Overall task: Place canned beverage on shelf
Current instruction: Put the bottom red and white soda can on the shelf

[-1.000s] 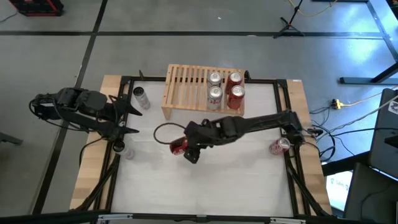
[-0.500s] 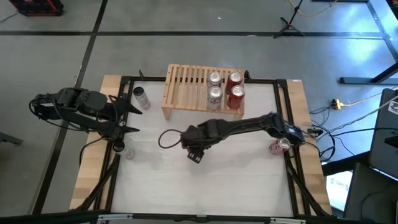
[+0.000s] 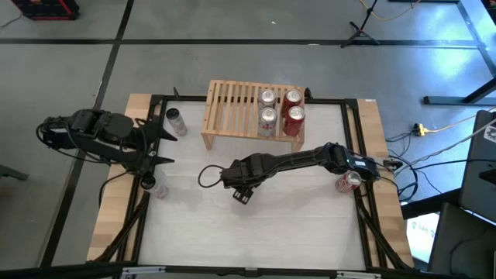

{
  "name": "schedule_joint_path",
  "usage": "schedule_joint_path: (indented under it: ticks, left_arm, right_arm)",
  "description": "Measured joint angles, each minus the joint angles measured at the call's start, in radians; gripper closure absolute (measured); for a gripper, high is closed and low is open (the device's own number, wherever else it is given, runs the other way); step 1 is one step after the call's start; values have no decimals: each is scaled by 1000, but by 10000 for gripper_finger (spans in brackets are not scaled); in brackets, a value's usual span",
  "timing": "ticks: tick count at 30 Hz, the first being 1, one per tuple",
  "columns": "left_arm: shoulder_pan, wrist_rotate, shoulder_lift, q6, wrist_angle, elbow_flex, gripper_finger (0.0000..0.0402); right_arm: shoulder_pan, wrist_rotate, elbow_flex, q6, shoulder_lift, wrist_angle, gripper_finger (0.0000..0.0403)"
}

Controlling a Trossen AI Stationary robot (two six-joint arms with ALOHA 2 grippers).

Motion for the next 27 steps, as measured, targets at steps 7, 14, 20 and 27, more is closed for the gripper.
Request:
schedule_joint_path:
  ticks: [7, 14, 20, 27]
  left_arm:
    - [0, -5, 0, 25, 0, 0, 53]
    - [0, -5, 0, 24, 2, 0, 53]
    - [0, -4, 11, 19, 6, 0, 53]
    - [0, -1, 82, -53, 15, -1, 53]
  right_arm:
    - [-6, 7, -2, -3, 0, 41, 92]
    - [-4, -3, -2, -5, 0, 62, 42]
    - [-4, -12, 26, -5, 0, 69, 33]
    - [66, 25, 51, -46, -82, -36, 38]
